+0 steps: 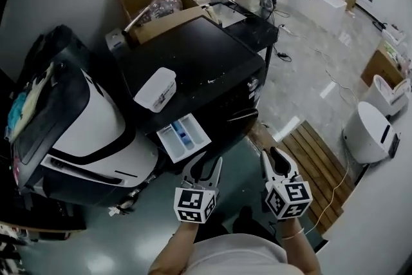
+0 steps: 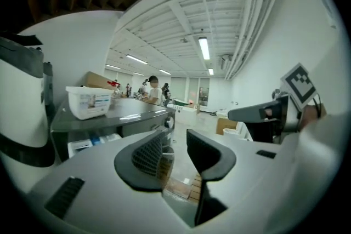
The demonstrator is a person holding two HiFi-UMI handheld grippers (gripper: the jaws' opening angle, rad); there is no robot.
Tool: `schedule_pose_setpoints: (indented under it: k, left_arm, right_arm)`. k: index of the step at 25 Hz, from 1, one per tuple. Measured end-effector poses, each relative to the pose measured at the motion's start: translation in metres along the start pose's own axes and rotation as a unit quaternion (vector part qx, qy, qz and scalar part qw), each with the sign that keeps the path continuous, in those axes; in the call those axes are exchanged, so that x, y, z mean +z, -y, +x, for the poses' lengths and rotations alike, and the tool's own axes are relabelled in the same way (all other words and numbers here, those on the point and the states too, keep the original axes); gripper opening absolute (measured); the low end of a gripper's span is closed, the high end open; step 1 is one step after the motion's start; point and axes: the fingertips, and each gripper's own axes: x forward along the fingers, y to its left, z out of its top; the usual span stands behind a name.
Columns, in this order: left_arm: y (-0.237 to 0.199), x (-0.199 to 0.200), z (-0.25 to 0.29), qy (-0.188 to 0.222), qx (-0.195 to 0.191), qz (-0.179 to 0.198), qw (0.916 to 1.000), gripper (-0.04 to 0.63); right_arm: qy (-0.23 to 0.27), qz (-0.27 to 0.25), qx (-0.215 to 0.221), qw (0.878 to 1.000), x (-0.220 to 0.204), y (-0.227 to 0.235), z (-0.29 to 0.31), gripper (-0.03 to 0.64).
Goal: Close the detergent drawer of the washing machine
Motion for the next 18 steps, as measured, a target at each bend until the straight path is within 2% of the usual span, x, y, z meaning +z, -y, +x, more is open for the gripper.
schedule_pose_setpoints:
  k: [6,12,18]
  left_arm:
    - [-0.032,-0.011,-0.043,0.008,0.110,-0.025,0.9936,0.133]
    - [-0.055,-0.026,-0.093,0.012,0.207,-0.049,0.9770,0.133]
    - [-0.066,-0.044,-0.138,0.011,0.272,-0.077,0.9592,0.133]
  right_arm:
    - [-0.033,-0.028,0.099,0.994,-0.012,-0.038,0.023,0.095]
    - [-0.059,-0.052,0.178,0.981,-0.025,-0.074,0.036,0.095]
    - [-0.088,-0.069,0.227,0.968,-0.045,-0.104,0.039,0.095]
